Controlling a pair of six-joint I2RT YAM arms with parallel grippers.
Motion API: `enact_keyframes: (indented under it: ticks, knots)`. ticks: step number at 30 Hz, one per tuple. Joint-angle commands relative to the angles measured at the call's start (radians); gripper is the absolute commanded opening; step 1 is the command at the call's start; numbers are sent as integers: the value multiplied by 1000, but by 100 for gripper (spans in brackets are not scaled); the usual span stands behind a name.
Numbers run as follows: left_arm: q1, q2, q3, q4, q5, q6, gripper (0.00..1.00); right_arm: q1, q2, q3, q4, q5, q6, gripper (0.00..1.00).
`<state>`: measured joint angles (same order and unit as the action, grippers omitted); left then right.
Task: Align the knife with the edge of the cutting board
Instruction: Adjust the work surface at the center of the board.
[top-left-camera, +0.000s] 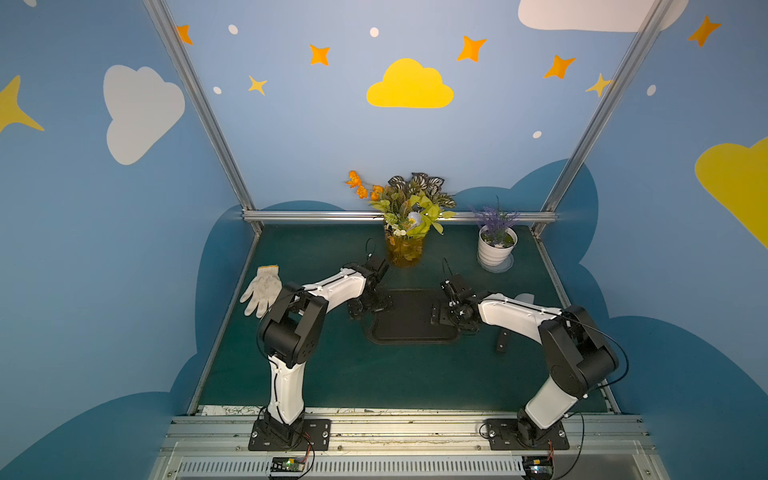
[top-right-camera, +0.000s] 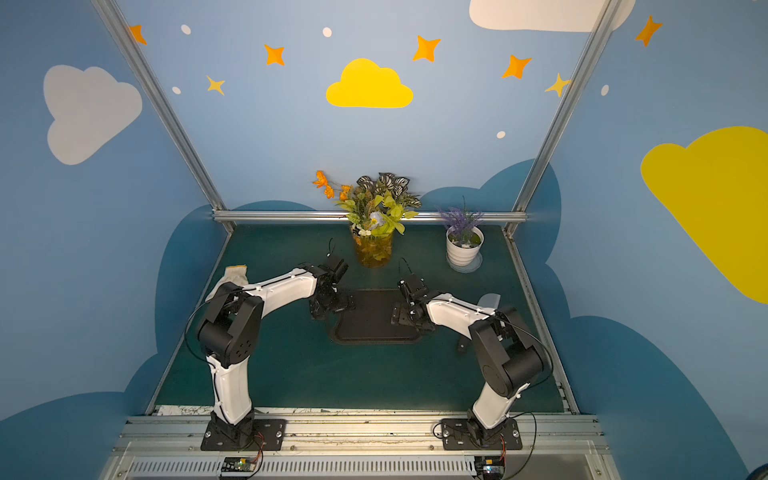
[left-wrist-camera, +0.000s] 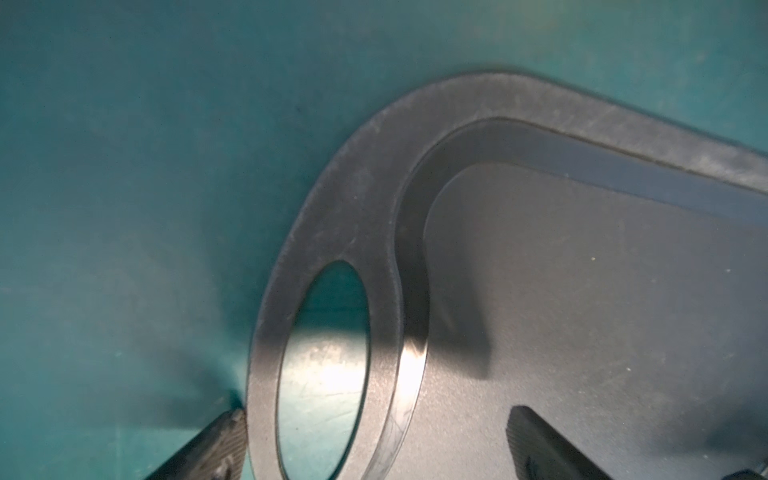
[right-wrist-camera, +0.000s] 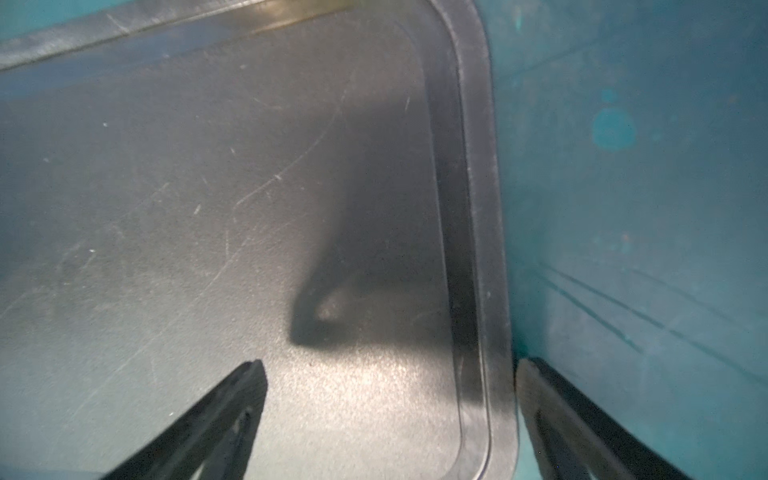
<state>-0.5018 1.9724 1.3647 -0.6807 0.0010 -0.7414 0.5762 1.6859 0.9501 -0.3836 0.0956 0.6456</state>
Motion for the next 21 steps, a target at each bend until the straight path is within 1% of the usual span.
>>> enact_keyframes:
  ticks: [1,7,21]
  knots:
    - [2,-31,-18,32,50,15,100,-17,-34,-29,47,-36,-15,98]
    - [13,-45,-48,42,56,20,100,-43,-46,-70,104,-89,-26,98]
    - [45,-84,-105,63,63,15,100,-104,-91,-121,115,-111,-30,98]
